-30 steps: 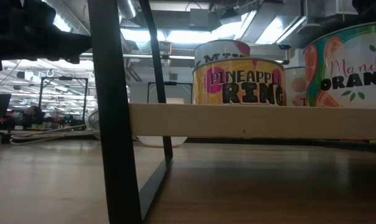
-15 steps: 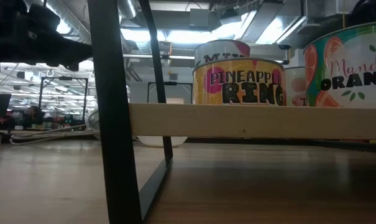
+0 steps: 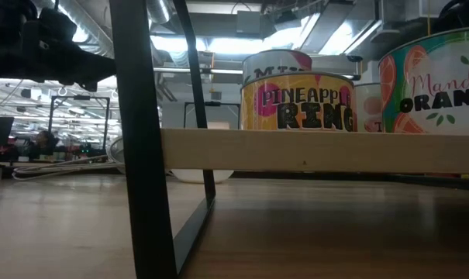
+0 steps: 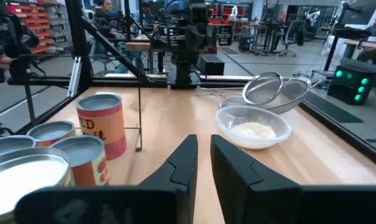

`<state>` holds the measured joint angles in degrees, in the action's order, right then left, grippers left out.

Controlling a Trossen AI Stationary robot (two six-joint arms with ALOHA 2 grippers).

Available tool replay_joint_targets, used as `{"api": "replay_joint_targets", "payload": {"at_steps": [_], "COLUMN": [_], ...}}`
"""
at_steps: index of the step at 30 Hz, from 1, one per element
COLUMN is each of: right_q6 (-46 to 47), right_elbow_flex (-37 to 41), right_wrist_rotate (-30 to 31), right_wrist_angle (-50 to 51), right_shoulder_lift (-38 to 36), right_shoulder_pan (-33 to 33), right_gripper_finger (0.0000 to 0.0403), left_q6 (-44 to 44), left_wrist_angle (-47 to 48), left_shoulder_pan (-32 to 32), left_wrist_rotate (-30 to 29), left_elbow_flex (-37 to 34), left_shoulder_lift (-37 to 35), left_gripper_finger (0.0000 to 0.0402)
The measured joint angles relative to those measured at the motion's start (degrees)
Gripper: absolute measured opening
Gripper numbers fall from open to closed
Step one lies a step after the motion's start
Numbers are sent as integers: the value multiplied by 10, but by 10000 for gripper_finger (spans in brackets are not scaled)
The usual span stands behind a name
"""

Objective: Pick and place cans onto a shelf
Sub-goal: Return to Home Position

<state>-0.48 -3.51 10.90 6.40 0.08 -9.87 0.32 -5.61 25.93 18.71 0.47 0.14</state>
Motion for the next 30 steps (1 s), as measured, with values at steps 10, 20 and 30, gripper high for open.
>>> {"api": "replay_joint_targets", "payload": {"at_steps": [10,20,30], "right_q6": [-1,0,2], "right_elbow_flex": [0,0,0], "right_wrist_rotate": [0,0,0], "right_wrist_angle": [0,0,0], "right_shoulder_lift": [0,0,0], "right_shoulder_pan": [0,0,0], "right_gripper_finger": [51,51,51], "left_q6": [-4,-28,-21], "left_wrist_angle": [7,34,37], "left_shoulder_pan": [-14,-93,-163], "left_wrist_rotate": [-37,-113,-160], "left_elbow_flex": [0,0,0], "left_shoulder_lift": [0,0,0], "left_gripper_finger": [66,66,66]}}
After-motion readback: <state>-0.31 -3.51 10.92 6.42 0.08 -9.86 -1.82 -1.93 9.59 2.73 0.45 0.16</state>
